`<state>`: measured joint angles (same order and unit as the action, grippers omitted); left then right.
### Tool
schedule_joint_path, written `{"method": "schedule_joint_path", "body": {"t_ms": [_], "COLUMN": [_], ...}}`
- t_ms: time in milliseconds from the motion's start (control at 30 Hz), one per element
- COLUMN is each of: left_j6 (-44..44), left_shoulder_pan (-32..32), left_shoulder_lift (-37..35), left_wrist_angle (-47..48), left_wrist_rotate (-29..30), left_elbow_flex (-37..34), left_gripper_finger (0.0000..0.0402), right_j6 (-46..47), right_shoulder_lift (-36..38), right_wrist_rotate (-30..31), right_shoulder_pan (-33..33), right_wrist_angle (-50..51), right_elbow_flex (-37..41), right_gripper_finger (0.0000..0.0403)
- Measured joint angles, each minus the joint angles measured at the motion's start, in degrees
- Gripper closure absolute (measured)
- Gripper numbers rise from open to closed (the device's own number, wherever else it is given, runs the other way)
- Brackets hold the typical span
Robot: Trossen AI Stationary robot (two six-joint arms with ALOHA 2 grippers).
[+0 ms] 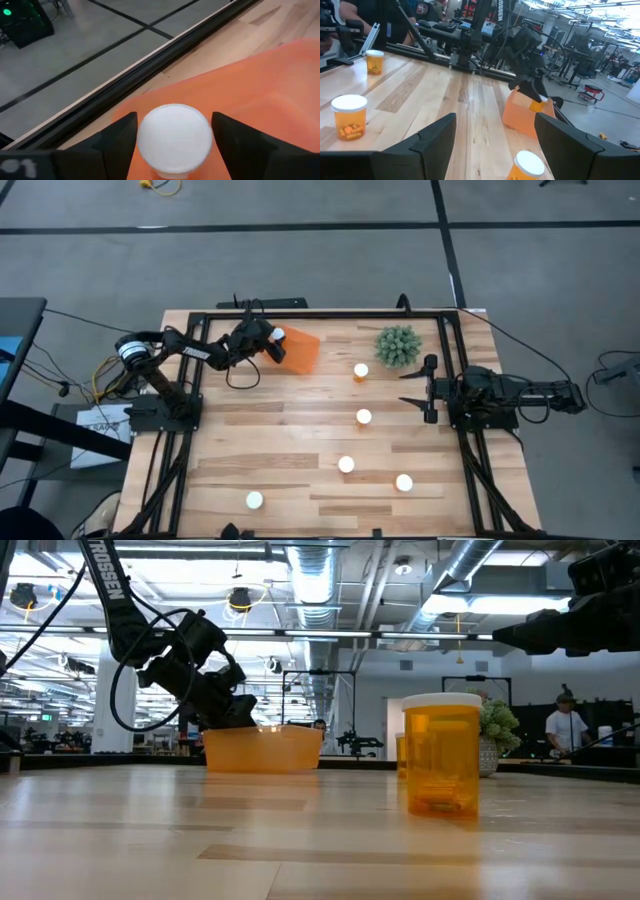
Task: Pick and place pill bottles into a basket
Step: Put the orange pill bottle into the orange bin
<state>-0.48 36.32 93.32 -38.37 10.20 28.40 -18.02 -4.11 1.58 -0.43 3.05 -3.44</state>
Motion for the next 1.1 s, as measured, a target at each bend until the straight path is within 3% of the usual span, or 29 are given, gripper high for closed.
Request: {"method": "schedule_joint_path", "body": {"t_ms": [233, 500, 733, 900, 1100], "left_j6": [0.86, 4.85, 5.47, 4.49, -0.95], "left_shoulder_pan": [-0.47, -5.83, -14.35, -23.17, -35.49], "left_shoulder_lift": [-1.86, -16.78, -34.51, -45.42, -54.11], "left_wrist_angle": [-0.39, 3.08, 24.87, 44.14, 56.73], "left_wrist_rotate": [-1.36, -0.96, -6.68, -4.98, -1.73], "left_elbow_flex": [-0.17, -0.15, -0.11, -0.11, -0.11], "left_gripper_finger": [0.0132, 0.0132, 0.0132, 0.0132, 0.0132], "right_j6": [-0.01, 0.02, -0.01, 0.00, 0.00], "right_shoulder_lift": [0.01, 0.00, 0.00, 0.00, 0.01], "right_wrist_rotate": [0.00, 0.00, -0.02, -0.01, 0.00], "right_shoulder_pan": [0.00, 0.01, 0.02, 0.00, 0.00], "right_wrist_angle": [-0.02, 0.00, 0.00, 0.00, 0.00], "right_elbow_flex": [0.00, -0.01, 0.00, 0.00, 0.00], "right_gripper_finger": [0.0138, 0.0138, 0.0138, 0.0138, 0.0138]}}
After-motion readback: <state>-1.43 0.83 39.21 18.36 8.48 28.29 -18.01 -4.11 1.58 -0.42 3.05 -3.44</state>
